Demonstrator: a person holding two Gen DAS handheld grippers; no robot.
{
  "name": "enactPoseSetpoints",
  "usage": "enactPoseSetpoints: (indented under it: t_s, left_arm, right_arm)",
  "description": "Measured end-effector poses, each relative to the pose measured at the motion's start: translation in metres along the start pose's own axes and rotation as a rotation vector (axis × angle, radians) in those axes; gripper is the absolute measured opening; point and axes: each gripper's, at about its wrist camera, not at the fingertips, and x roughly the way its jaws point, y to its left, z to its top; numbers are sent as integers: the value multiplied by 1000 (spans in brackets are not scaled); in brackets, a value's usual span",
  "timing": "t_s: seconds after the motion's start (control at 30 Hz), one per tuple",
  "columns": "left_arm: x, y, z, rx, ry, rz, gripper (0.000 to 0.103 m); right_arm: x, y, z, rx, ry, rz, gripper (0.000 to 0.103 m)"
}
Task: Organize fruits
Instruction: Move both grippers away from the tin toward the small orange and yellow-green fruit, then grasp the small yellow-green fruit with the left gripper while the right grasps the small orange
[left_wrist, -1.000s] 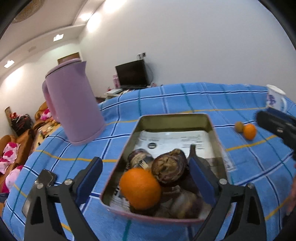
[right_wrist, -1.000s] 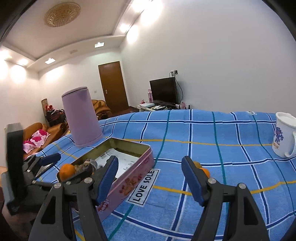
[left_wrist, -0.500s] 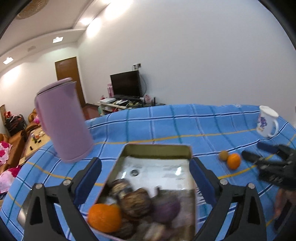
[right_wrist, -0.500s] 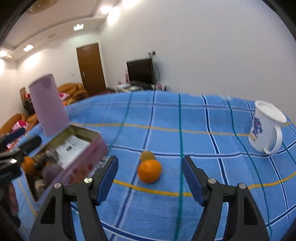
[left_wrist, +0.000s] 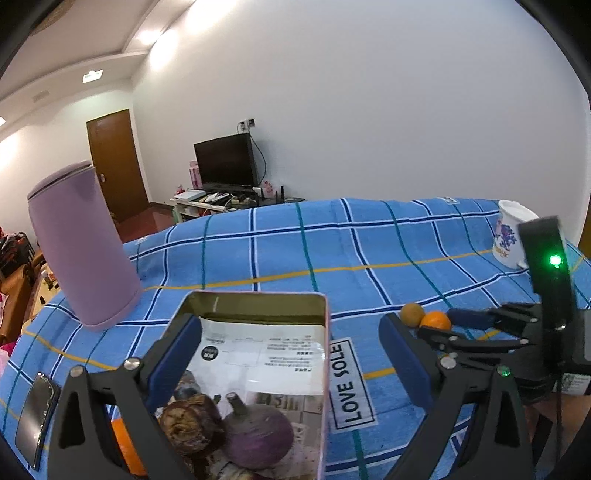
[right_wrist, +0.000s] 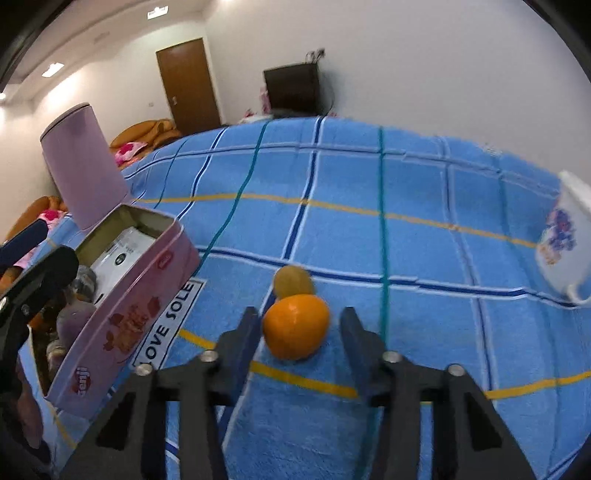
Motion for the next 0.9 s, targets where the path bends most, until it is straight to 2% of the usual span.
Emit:
enactPoseSetpoints:
  t_s: [0.07,0.23,0.4,0.6,0.73,0.9]
  left_arm:
    - [2,-3,0,2,9,-9,99]
    - [8,-15,4,8,33,-37,99]
    - [19,-39,7,37,65,-68,99]
    - [47,-72,7,40,154,-138,98]
    - [64,-89,7,35,201,-170,92]
    - [91,-99,7,-1,282,-231,72]
  right_arm:
    - [2,-1,0,4,10,20,40]
    - [-11,-7,-3,35,-43,51,40]
    - [-33,-32,-9,81,-113,-73,40]
    - [-47,-64,-13,136,-139,-179,40]
    - [-54,-78,-15,175,-147,-199,40]
    - [-53,-84,-12,184,-144,-199,40]
